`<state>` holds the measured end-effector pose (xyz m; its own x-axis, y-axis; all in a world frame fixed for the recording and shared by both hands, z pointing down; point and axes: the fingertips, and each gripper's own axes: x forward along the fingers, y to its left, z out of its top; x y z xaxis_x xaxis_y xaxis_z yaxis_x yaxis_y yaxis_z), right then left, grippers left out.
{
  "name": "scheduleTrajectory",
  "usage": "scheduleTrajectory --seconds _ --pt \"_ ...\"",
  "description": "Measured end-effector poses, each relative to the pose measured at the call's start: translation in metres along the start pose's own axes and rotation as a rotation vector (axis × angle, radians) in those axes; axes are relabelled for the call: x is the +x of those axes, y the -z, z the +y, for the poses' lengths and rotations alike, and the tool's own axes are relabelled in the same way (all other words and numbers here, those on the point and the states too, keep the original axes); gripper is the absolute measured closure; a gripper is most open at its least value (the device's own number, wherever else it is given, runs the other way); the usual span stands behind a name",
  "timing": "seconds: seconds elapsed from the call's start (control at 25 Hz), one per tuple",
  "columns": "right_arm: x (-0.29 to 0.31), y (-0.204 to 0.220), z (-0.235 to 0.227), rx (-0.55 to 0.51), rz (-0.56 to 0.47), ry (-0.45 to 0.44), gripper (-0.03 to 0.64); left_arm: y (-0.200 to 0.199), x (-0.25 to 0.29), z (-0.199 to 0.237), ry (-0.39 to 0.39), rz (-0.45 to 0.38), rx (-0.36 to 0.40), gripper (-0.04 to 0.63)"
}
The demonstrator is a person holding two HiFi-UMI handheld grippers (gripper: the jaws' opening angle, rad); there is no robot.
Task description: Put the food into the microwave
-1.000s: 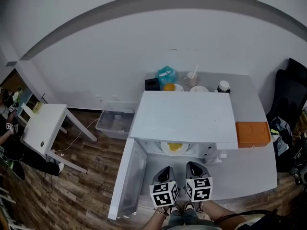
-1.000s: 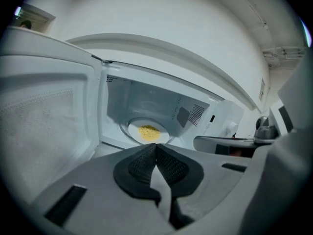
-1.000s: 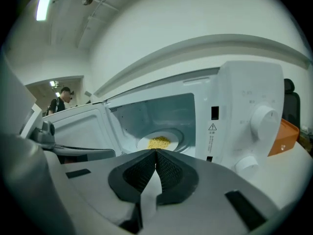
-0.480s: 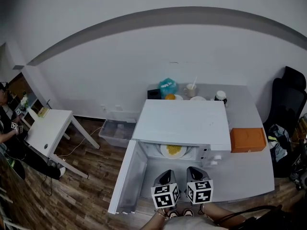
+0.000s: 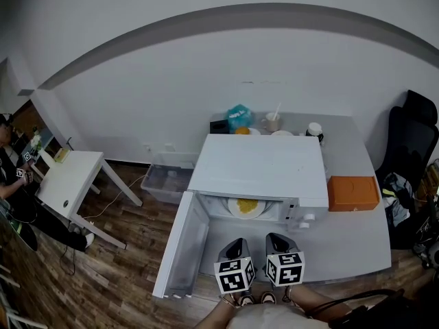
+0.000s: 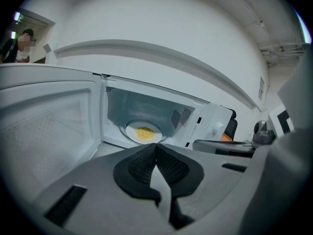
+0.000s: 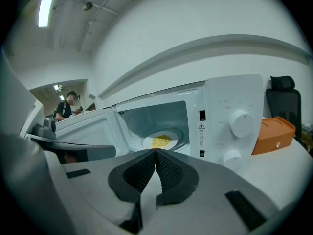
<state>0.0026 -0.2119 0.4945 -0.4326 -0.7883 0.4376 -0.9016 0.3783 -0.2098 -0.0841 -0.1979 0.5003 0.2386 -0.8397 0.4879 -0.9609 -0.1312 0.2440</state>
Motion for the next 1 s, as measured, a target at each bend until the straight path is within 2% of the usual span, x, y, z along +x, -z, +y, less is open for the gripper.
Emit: scheduleTrajectory --seconds 0.48,1.0 --pt "-0.004 0.005 0.006 -0.007 0.016 -0.024 0.600 0.007 -0.001 -0.004 0.001 0.016 -0.005 0.591" --pt "-0.007 0.009 -0.007 0.001 0.028 -0.002 0.600 0.012 0.003 -0.002 -0.014 0.034 -0.016 0.591"
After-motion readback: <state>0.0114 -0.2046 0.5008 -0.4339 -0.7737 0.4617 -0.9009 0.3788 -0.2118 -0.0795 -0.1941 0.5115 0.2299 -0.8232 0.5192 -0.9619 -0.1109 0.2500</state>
